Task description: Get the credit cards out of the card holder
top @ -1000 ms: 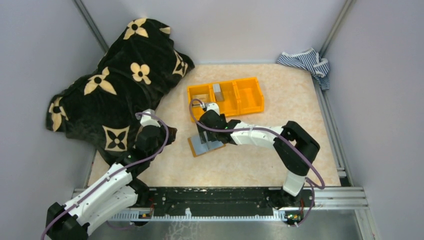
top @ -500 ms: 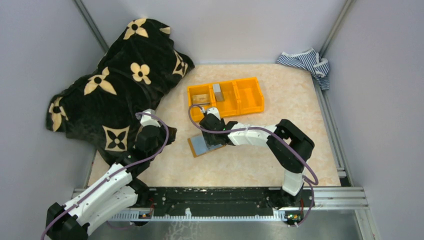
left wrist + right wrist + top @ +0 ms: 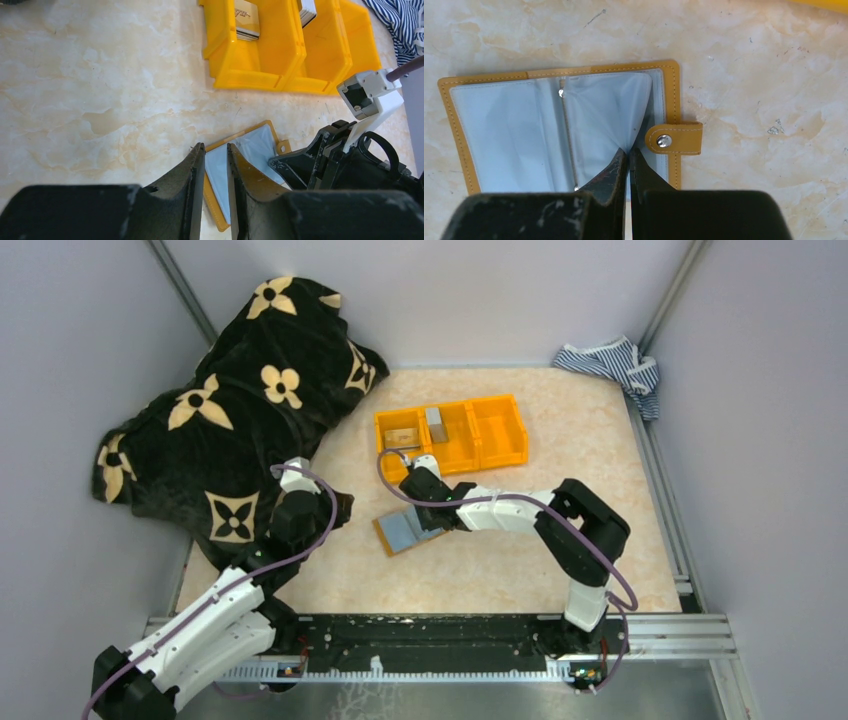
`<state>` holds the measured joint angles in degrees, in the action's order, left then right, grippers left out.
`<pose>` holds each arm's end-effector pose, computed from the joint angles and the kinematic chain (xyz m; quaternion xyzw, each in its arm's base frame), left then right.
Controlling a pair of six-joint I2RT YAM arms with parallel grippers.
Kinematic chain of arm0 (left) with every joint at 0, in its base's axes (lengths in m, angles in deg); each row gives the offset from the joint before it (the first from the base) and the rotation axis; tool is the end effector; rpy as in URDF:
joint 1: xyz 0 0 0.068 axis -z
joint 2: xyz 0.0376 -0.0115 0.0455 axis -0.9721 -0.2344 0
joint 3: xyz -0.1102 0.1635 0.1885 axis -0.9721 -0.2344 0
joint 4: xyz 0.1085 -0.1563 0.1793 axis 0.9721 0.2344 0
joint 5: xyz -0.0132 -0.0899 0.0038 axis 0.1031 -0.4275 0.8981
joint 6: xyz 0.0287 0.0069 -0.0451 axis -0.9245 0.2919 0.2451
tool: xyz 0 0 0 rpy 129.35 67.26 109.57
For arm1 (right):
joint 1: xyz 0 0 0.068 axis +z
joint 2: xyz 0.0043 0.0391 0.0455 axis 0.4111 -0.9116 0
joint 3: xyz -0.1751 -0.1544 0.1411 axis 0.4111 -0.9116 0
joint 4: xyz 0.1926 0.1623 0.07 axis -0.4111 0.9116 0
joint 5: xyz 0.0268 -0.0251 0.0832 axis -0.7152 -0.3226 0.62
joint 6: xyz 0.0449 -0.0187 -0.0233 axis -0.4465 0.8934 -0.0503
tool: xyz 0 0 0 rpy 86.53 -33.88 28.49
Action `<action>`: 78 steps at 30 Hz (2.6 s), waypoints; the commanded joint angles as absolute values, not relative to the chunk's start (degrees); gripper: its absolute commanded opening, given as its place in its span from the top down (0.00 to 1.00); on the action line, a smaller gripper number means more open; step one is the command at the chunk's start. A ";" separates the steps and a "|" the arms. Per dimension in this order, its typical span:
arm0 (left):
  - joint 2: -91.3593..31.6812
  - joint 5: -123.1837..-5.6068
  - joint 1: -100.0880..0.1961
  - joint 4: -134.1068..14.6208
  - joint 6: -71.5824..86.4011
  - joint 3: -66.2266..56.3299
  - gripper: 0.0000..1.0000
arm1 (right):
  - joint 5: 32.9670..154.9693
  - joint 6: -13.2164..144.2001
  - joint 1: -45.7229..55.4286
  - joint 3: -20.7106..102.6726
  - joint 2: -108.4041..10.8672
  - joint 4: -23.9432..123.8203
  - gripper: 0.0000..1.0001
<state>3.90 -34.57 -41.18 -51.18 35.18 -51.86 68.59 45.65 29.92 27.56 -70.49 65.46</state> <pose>0.1492 -0.0895 0.2357 -0.1325 0.8143 -0.2052 0.5265 0.2210 0.2879 0.1669 -0.1824 0.9299 0.0711 0.3113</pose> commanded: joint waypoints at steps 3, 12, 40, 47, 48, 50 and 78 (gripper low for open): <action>3.92 -35.17 -41.11 -53.21 34.63 -51.50 0.72 | 70.85 44.96 29.72 26.29 -64.17 63.49 1.00; 3.18 -35.75 -41.06 -54.66 34.06 -51.33 0.72 | 71.86 45.44 32.30 28.60 -59.09 64.23 1.00; -2.54 -38.30 -41.11 -55.56 32.75 -47.14 0.72 | 45.26 49.65 42.64 38.56 -70.44 77.53 1.00; -3.49 -38.58 -41.11 -55.96 32.95 -46.91 0.72 | 50.52 49.11 42.79 36.65 -71.12 74.15 1.00; -3.55 -38.37 -41.11 -56.01 32.80 -46.89 0.72 | 52.90 49.41 42.79 35.76 -70.74 72.52 1.00; -3.85 -38.04 -41.11 -56.06 32.44 -46.87 0.72 | 56.69 49.24 42.79 34.23 -69.81 69.62 0.96; -21.69 -52.04 -33.17 -81.77 38.32 -43.84 0.74 | 70.53 47.21 30.76 17.33 -56.24 56.11 0.94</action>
<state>-17.50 -49.65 -34.95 -72.97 34.33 -45.85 69.01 48.43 31.91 18.27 -59.67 59.50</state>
